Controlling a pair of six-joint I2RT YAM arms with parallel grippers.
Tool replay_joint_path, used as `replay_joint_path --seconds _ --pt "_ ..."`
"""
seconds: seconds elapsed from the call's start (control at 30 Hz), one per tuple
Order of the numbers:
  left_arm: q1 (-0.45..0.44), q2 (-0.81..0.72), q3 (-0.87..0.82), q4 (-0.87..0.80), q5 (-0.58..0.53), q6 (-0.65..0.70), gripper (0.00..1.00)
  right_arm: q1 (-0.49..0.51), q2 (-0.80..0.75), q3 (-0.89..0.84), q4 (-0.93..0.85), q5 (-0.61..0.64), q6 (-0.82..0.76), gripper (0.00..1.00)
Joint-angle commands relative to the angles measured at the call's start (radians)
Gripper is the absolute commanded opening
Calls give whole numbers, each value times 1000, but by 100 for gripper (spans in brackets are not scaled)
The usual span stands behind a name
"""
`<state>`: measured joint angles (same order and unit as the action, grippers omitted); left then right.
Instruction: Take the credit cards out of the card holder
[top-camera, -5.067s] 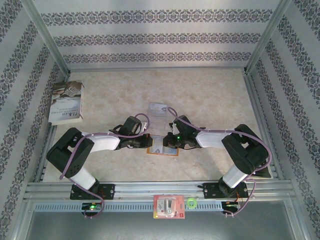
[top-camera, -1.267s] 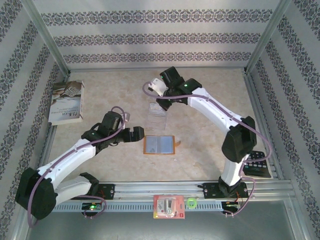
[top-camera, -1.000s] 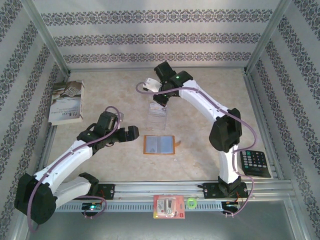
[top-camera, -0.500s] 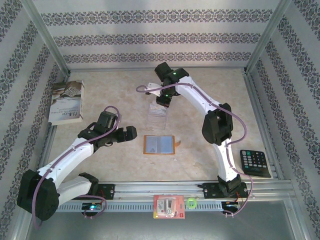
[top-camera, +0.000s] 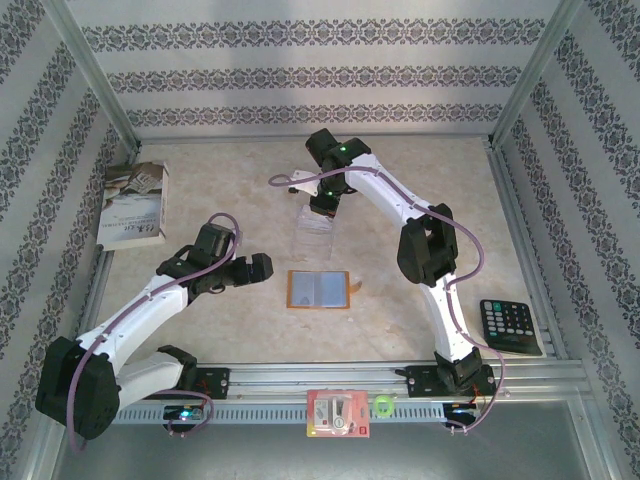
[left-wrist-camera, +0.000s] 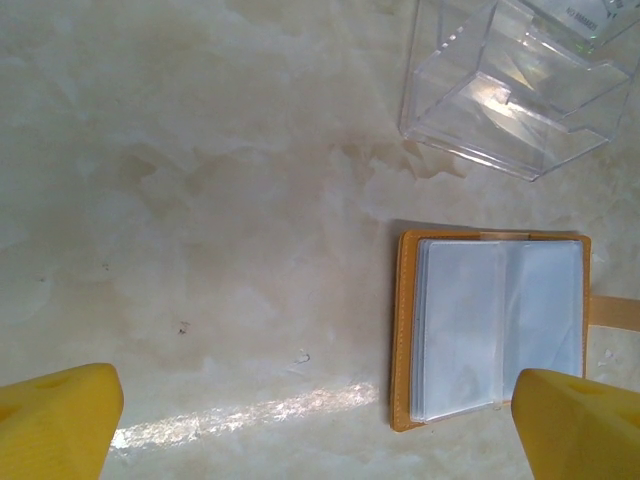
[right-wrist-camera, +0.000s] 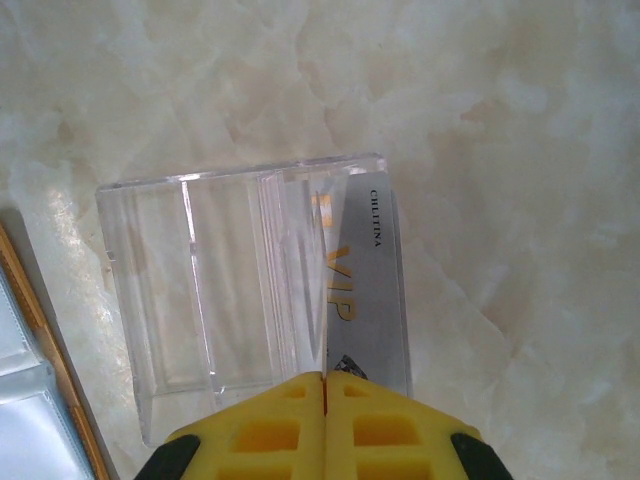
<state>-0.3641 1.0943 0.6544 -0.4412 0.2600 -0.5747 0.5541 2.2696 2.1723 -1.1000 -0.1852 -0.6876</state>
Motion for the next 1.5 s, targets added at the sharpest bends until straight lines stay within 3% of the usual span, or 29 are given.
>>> replay_joint_path --seconds 0.0,0.23,0.33,0.5,0.57,0.73,0.87,1.1,1.27,1.47 --pt "18 -7 -15 -7 11 15 100 13 19 29 -4 -1 -5 0" --pt "19 -34 -26 -3 16 10 100 18 -15 14 69 8 32 29" --pt "21 -46 -32 2 21 5 99 20 -47 -2 116 2 59 35" --pt "21 -98 -59 47 17 -26 100 22 -179 -145 323 -29 210 39" --pt "23 -127 -85 94 14 -43 100 28 -259 -258 458 -26 363 41" --pt "28 -149 -140 193 24 -86 100 87 -445 -572 661 107 704 42" --pt "33 -150 -174 234 30 -100 100 173 -581 -829 680 188 899 44" --pt "38 -158 -223 265 15 -114 100 338 -626 -1053 635 191 1003 45" --pt "39 -153 -257 302 29 -135 100 432 -549 -1042 632 206 1008 42" --pt "39 -152 -268 294 39 -124 99 466 -470 -997 647 235 995 43"
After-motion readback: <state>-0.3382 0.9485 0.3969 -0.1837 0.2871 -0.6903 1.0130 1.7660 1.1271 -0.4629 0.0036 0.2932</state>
